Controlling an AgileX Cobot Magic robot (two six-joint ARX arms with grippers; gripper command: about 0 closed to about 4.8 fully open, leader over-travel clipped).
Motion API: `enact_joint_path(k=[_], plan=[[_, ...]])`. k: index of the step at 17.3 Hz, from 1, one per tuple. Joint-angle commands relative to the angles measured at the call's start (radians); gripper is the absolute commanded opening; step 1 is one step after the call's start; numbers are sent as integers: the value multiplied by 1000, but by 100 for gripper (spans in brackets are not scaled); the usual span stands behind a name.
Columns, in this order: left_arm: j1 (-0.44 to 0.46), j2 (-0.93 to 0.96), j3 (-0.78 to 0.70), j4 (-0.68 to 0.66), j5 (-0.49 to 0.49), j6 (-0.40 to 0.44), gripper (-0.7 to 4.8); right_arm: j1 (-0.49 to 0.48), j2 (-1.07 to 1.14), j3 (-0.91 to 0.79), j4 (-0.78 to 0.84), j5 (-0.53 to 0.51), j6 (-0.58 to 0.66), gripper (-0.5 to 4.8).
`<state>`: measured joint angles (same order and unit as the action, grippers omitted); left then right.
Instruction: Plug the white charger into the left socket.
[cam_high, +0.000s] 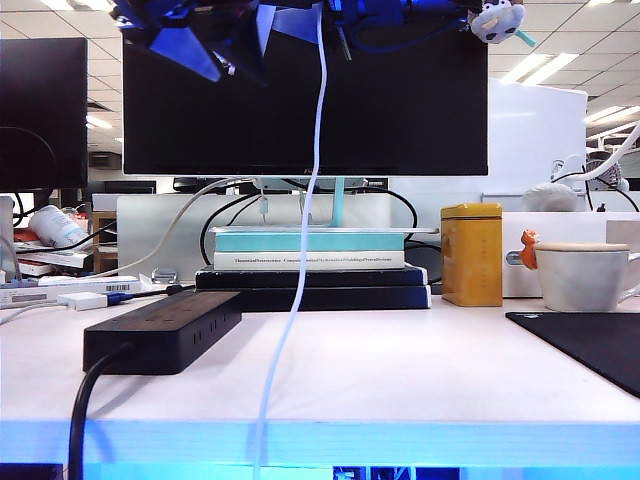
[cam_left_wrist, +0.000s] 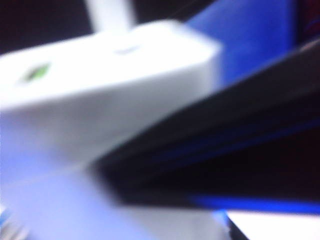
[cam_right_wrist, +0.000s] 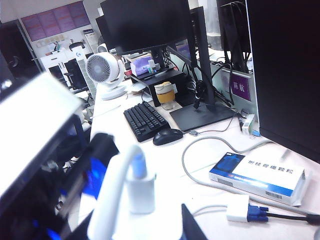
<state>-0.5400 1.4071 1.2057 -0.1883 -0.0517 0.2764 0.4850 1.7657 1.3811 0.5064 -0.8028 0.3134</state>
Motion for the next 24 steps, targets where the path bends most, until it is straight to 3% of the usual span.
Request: enact_joint_path(k=[1, 7, 10, 13, 15, 17, 20, 24], plan=[[2, -32, 5, -6, -27, 13, 377, -7, -6, 6, 22, -1, -36, 188], [2, -119, 4, -127, -34, 30, 377, -71, -5, 6, -10, -10, -83, 189], [17, -159, 4, -124, -128, 6, 372, -80, 4, 6, -64, -140, -158, 189], [100, -164, 5, -133, -150, -108, 372, -80, 40, 6, -65, -291, -156, 189], [196, -164, 4, -156, -70, -206, 372, -80, 80, 6, -59, -325, -158, 190], [239, -164, 4, -163, 25, -234, 372, -77, 111, 6, -45, -326, -158, 190], [298, -148, 2, -182, 212, -222, 372, -32, 171, 6, -26, -330, -193, 192], [314, -130, 2, -161, 303, -217, 372, 35, 227, 6, -31, -314, -308, 194]])
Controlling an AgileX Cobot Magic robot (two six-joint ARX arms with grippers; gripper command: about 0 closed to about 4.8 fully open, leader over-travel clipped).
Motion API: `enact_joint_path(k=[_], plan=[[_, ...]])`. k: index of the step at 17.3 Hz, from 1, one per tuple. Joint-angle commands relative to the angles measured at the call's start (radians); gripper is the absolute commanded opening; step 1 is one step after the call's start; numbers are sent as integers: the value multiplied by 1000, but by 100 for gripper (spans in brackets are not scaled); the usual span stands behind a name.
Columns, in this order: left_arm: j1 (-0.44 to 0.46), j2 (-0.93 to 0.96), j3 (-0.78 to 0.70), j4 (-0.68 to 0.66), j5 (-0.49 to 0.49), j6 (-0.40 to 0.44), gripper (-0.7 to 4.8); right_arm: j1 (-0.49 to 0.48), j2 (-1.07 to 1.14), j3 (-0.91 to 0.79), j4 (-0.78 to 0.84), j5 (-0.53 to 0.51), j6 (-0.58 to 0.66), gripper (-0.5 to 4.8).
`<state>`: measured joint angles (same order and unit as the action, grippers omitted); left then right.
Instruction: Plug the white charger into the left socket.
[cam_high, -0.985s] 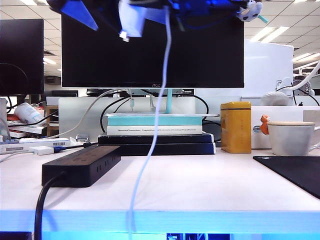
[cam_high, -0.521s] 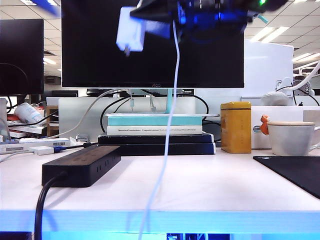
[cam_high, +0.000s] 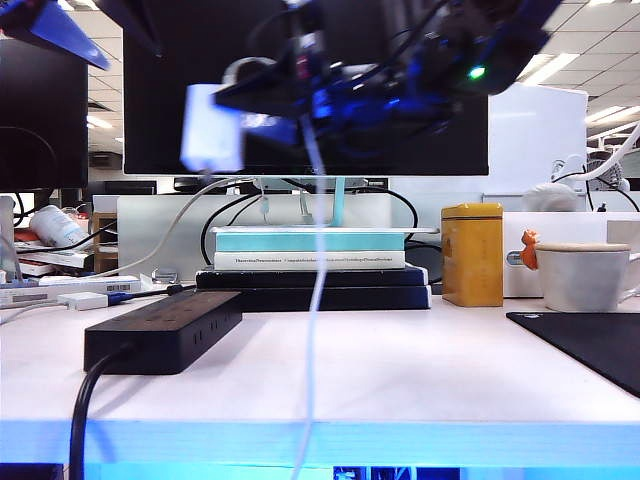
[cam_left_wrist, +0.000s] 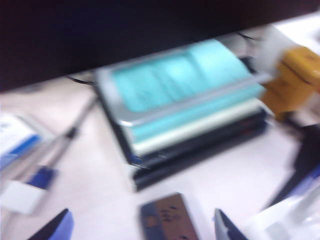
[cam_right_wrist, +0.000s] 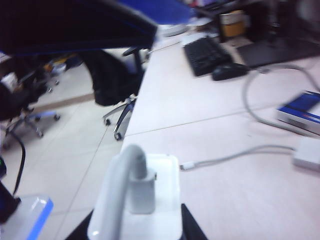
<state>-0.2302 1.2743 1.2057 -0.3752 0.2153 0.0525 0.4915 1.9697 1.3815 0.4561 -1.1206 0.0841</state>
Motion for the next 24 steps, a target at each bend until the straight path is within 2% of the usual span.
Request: enact_joint_path(k=[1, 4, 9, 10, 11, 14, 16, 19, 21, 22, 24], plan=[[4, 4, 2, 26, 36, 6, 372, 39, 36, 5, 21, 5, -99, 205], [4, 6, 2, 12, 53, -20, 373, 58, 80, 5, 47, 46, -135, 213], [4, 6, 2, 5, 64, 0, 373, 66, 124, 5, 48, 118, -142, 234], [4, 6, 2, 2, 58, 0, 372, 66, 124, 6, 58, 116, -149, 237], [4, 6, 2, -5, 58, 1, 372, 66, 122, 6, 79, 107, -137, 272], [4, 6, 2, -31, 27, 20, 372, 50, 107, 7, 50, 104, -94, 281], [4, 6, -3, -78, 11, 39, 372, 26, 96, 7, 1, 97, -86, 303], [4, 6, -24, -126, -3, 131, 372, 14, 45, 7, -145, 130, -85, 311], [4, 6, -28, -121, -15, 132, 372, 35, -7, 7, -303, 205, -126, 384], [4, 5, -28, -117, -17, 132, 372, 47, -18, 7, -342, 225, -146, 393], [4, 5, -28, -109, -16, 131, 372, 76, -44, 7, -482, 357, -205, 392]])
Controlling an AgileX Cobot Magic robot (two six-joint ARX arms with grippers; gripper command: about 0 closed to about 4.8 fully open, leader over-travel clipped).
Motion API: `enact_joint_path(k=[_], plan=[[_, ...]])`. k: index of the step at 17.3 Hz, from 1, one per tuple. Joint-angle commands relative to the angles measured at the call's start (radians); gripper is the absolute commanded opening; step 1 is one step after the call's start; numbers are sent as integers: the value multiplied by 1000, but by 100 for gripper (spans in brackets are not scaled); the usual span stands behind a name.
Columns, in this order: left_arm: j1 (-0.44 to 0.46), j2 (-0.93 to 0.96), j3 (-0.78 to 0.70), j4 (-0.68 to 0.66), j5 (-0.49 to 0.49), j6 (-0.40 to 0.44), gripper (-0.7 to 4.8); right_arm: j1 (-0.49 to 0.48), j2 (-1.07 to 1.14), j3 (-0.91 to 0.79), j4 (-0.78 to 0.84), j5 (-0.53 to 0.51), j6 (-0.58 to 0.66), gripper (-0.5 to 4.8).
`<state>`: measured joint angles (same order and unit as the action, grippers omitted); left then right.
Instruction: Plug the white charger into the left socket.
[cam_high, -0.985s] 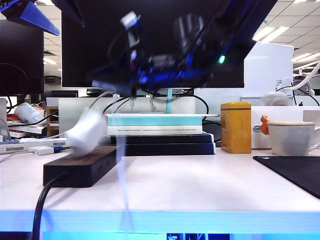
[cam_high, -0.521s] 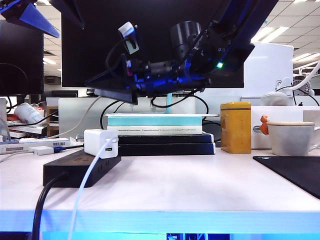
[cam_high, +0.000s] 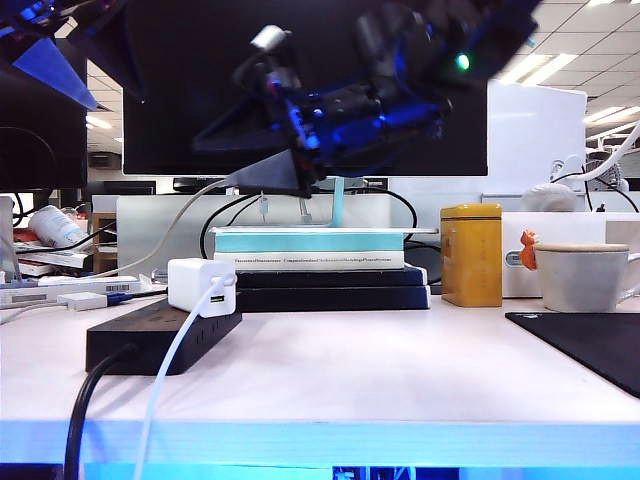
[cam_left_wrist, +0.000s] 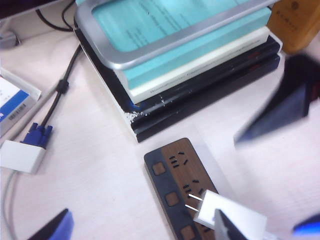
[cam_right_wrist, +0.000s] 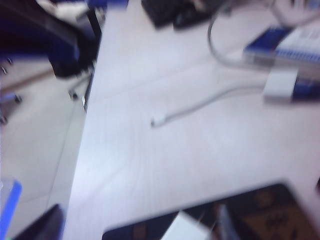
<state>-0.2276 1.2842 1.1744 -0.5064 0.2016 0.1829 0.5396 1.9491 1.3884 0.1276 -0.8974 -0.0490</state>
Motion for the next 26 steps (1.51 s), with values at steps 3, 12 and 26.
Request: enact_joint_path(k=[3, 12, 26], plan=[[2, -5, 3, 25, -3, 0, 372, 83, -35, 0, -304, 305, -97, 392], [1, -5, 3, 21, -2, -4, 372, 219, -32, 0, -329, 682, -161, 391], [1, -18, 4, -3, -114, -11, 372, 219, 13, 0, -278, 674, -126, 353]])
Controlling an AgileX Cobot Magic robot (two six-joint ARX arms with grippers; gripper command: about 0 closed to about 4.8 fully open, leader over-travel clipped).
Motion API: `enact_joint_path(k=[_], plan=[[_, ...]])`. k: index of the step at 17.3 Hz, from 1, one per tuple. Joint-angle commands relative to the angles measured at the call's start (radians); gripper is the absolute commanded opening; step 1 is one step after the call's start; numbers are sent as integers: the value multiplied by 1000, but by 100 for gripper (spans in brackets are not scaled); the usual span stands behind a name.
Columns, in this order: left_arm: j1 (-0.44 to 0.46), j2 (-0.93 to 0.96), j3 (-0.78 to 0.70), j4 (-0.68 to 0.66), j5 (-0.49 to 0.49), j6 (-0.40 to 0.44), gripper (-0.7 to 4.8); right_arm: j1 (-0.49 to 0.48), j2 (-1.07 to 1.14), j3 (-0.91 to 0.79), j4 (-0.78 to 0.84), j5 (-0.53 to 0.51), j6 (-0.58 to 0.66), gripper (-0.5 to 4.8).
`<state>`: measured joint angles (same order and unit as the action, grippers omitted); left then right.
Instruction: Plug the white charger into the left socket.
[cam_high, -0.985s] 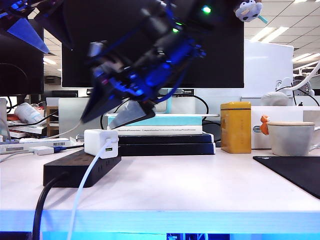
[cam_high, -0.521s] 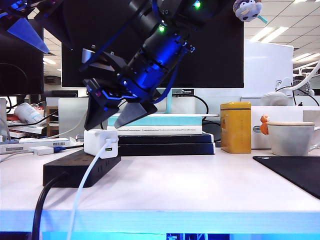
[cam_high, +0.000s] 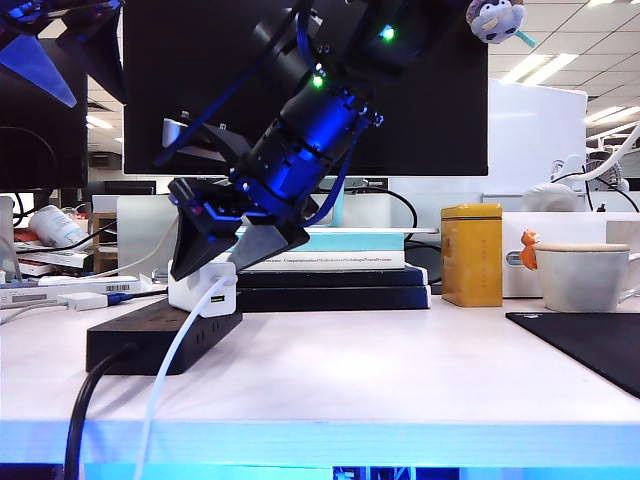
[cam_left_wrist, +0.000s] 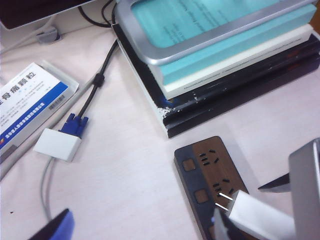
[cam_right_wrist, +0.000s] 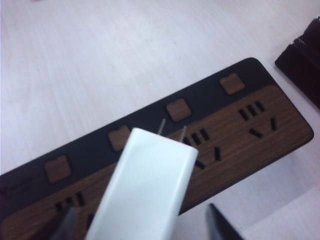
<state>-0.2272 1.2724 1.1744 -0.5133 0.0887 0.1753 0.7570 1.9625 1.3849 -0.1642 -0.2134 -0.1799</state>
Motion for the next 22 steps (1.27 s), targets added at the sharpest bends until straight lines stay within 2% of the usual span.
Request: enact_joint_path(k=[1, 10, 12, 15, 17, 19, 21, 22], plan=[[0, -6, 4, 4, 0, -3, 372, 2, 4, 3, 16, -13, 16, 353], [0, -6, 4, -3, 1, -3, 372, 2, 9, 2, 3, -16, 20, 353], [0, -6, 4, -9, 1, -3, 372, 2, 10, 2, 5, -13, 21, 300], [0, -6, 4, -14, 1, -3, 372, 2, 11, 2, 5, -13, 23, 300], [0, -6, 4, -25, 1, -3, 372, 2, 13, 2, 4, -13, 24, 267], [0, -7, 4, -31, 1, -3, 372, 2, 16, 3, 4, -13, 24, 257], [0, -8, 4, -32, 1, -3, 372, 2, 16, 3, 5, -13, 31, 155], [0, -9, 4, -32, 1, -3, 372, 2, 16, 3, 5, -13, 31, 156]])
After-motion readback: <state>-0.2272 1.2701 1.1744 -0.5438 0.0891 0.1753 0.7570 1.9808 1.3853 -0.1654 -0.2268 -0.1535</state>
